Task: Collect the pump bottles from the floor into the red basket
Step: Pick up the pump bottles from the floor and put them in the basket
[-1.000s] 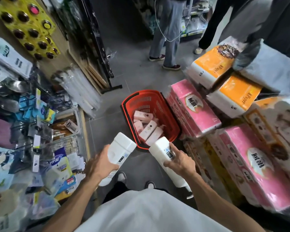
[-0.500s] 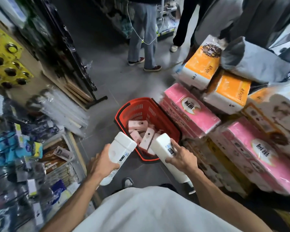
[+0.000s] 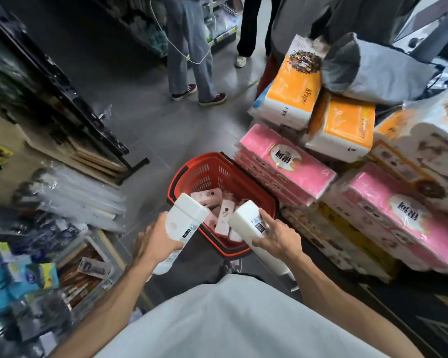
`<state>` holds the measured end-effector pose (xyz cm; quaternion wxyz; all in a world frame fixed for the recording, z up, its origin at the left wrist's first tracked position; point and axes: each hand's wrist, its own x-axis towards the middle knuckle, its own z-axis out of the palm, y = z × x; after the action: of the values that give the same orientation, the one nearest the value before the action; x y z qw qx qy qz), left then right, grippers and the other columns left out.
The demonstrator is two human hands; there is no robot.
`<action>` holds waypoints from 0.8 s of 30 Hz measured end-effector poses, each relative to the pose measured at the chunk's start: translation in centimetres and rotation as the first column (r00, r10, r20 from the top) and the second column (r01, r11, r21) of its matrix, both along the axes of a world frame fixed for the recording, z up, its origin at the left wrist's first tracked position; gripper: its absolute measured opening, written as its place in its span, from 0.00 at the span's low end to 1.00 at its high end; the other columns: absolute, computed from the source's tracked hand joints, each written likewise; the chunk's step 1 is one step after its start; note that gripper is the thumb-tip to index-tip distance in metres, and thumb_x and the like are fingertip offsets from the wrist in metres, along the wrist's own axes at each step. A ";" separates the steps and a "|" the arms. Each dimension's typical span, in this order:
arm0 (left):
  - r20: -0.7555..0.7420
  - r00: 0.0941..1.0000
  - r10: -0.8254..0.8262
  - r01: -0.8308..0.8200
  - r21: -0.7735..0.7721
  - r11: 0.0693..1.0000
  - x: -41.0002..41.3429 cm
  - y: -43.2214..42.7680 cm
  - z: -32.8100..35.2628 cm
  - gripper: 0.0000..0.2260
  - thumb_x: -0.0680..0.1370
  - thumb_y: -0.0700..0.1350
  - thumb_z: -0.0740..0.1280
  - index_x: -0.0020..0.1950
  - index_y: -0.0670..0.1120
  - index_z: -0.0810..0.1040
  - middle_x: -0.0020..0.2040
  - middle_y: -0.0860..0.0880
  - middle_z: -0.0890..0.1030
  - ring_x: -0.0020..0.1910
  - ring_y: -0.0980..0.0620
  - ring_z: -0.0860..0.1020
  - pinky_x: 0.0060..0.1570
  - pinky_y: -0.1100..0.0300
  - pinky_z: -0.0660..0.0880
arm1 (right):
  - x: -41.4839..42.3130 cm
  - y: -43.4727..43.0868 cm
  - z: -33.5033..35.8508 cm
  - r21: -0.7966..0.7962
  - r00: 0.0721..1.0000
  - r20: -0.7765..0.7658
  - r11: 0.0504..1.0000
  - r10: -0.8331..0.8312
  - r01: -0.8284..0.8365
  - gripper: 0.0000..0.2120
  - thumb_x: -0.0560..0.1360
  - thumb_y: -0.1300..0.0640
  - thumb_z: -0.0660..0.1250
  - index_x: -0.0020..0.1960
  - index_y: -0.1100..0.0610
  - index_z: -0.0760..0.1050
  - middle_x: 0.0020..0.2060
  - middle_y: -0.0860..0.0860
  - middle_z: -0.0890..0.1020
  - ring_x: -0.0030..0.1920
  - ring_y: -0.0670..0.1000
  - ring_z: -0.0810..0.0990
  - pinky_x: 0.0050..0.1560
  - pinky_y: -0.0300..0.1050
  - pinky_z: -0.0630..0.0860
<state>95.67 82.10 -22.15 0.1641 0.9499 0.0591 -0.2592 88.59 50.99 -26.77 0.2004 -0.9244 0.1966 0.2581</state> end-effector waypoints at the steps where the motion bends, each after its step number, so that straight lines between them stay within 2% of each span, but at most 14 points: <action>1: -0.003 1.000 -0.014 0.014 0.007 1.000 0.5 -0.5 0.0 0.34 0.64 0.54 0.79 0.66 0.57 0.68 0.62 0.49 0.82 0.58 0.38 0.80 0.53 0.50 0.74 | 0.3 -0.3 -0.2 0.004 1.000 -0.002 1.000 -0.012 0.012 0.47 0.67 0.35 0.70 0.80 0.35 0.51 0.57 0.48 0.78 0.55 0.54 0.79 0.49 0.48 0.76; 4: -0.017 0.998 -0.055 0.055 0.035 0.998 2.4 -1.6 0.1 0.34 0.66 0.53 0.79 0.69 0.57 0.68 0.64 0.49 0.80 0.61 0.39 0.79 0.57 0.50 0.73 | 1.7 -1.0 -0.6 0.047 0.997 -0.007 0.996 -0.077 0.077 0.48 0.65 0.36 0.70 0.80 0.34 0.51 0.56 0.47 0.80 0.49 0.52 0.80 0.47 0.48 0.79; 6: -0.016 0.996 -0.084 0.085 0.047 0.995 3.7 -2.4 0.1 0.35 0.64 0.55 0.78 0.68 0.58 0.67 0.64 0.49 0.81 0.60 0.38 0.79 0.56 0.49 0.74 | 2.4 -1.4 -0.8 0.055 0.995 -0.010 0.993 -0.101 0.102 0.48 0.66 0.36 0.70 0.80 0.34 0.50 0.55 0.47 0.80 0.47 0.52 0.79 0.44 0.47 0.77; 12: -0.040 0.983 -0.180 0.182 0.064 0.981 7.9 -4.5 -0.7 0.37 0.60 0.58 0.78 0.64 0.60 0.66 0.61 0.52 0.82 0.56 0.39 0.81 0.55 0.47 0.76 | 3.9 -2.7 -1.2 0.080 0.981 -0.023 0.977 -0.195 0.196 0.47 0.67 0.36 0.69 0.80 0.35 0.50 0.58 0.48 0.80 0.47 0.52 0.79 0.43 0.46 0.75; 21: -0.096 0.912 -0.399 0.402 0.013 0.915 15.4 -7.1 -2.3 0.39 0.61 0.58 0.76 0.69 0.64 0.63 0.63 0.54 0.82 0.57 0.39 0.82 0.55 0.48 0.76 | 4.2 -1.7 -1.8 0.026 0.907 -0.120 0.912 -0.405 0.410 0.46 0.70 0.35 0.70 0.81 0.36 0.49 0.52 0.47 0.74 0.46 0.50 0.74 0.43 0.46 0.71; 24: -0.109 0.868 -0.485 0.489 0.007 0.872 18.4 -7.1 -3.0 0.38 0.63 0.57 0.77 0.69 0.61 0.64 0.62 0.53 0.82 0.56 0.40 0.82 0.54 0.49 0.76 | 4.8 0.1 -1.4 -0.005 0.862 -0.136 0.870 -0.488 0.492 0.46 0.69 0.36 0.70 0.80 0.36 0.50 0.51 0.46 0.74 0.46 0.51 0.75 0.43 0.47 0.71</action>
<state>114.08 75.03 -25.15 0.0740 0.9221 -0.1694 -0.3401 93.42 51.14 -28.19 0.2597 -0.8218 0.4341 0.2623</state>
